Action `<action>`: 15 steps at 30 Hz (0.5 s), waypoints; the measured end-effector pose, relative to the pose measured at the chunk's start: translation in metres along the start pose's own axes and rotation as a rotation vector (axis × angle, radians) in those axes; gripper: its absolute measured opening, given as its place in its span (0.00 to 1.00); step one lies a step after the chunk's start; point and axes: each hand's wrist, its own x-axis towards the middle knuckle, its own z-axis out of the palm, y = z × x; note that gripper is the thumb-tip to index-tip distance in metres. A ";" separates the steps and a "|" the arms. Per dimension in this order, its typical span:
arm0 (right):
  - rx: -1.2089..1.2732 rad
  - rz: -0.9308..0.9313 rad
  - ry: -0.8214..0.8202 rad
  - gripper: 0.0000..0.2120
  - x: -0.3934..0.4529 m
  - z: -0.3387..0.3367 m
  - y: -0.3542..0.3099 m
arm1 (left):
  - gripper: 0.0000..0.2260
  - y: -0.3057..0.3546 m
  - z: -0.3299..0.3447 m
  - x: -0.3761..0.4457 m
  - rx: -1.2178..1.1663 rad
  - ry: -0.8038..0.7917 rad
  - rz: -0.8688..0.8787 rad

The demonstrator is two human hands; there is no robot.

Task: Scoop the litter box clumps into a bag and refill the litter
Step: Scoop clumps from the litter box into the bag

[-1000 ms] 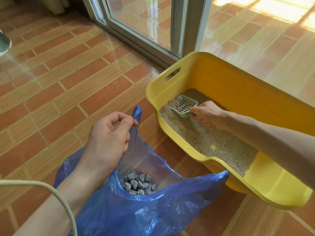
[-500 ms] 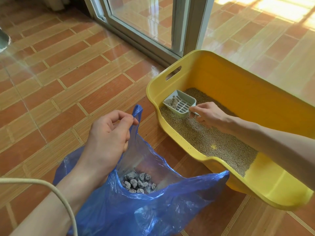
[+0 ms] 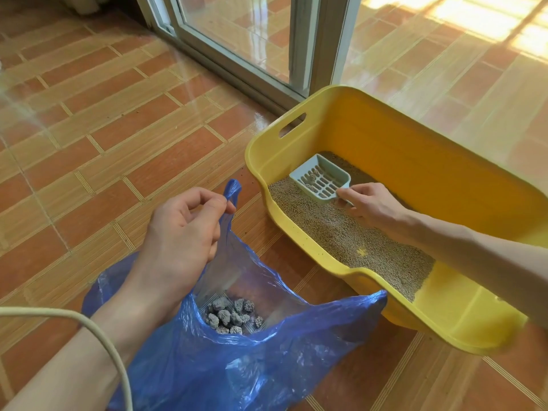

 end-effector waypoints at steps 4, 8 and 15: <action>-0.045 0.007 -0.008 0.18 -0.009 0.000 0.000 | 0.10 0.000 0.003 0.001 0.008 -0.010 0.010; -0.082 -0.058 -0.046 0.18 -0.025 0.004 -0.013 | 0.10 0.000 0.002 0.001 0.008 -0.020 0.016; -0.131 -0.169 -0.225 0.21 -0.071 0.004 -0.044 | 0.10 0.001 -0.009 -0.001 -0.010 0.029 0.037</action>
